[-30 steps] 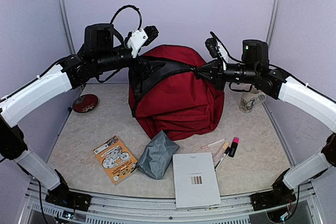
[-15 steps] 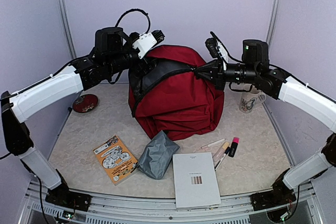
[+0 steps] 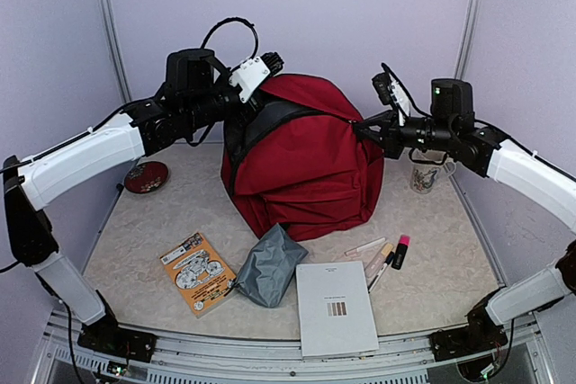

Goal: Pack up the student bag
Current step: Unzip the largest pocket of the student bag.

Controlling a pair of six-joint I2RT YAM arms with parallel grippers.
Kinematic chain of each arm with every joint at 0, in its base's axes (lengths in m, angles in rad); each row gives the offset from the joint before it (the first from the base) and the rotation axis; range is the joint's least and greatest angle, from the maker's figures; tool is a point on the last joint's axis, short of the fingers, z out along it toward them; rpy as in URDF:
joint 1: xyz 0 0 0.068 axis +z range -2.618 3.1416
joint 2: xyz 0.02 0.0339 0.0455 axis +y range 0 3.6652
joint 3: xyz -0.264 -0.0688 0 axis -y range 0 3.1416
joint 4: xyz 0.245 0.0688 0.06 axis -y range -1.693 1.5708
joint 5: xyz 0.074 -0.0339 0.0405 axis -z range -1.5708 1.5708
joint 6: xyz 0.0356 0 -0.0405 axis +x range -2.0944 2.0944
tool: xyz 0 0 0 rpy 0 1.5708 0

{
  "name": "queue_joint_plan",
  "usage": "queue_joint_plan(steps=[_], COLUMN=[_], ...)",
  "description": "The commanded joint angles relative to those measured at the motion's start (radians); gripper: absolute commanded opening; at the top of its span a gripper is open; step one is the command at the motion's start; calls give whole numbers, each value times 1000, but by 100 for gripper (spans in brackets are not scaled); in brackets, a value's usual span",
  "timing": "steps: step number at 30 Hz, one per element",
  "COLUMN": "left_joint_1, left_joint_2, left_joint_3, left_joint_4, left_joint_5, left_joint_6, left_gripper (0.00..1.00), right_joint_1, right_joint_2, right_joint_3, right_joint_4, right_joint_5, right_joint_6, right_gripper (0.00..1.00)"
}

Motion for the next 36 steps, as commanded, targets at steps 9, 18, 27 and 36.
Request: queue_joint_plan(steps=[9, 18, 27, 36], left_joint_1=[109, 146, 155, 142], left_joint_2=[-161, -174, -172, -151], left_joint_3=[72, 118, 107, 45], left_joint_4=[68, 50, 45, 102], left_joint_5=[94, 109, 133, 124], left_joint_6=[-223, -273, -296, -328], left_gripper=[0, 0, 0, 0], right_joint_1=[-244, -322, -332, -301], right_joint_2=[-82, 61, 46, -119], right_joint_3=[-320, -396, -354, -352], right_joint_4=[84, 162, 149, 130], right_joint_5=[-50, -90, -128, -183], right_joint_6=[164, 226, 213, 250], right_gripper=[0, 0, 0, 57])
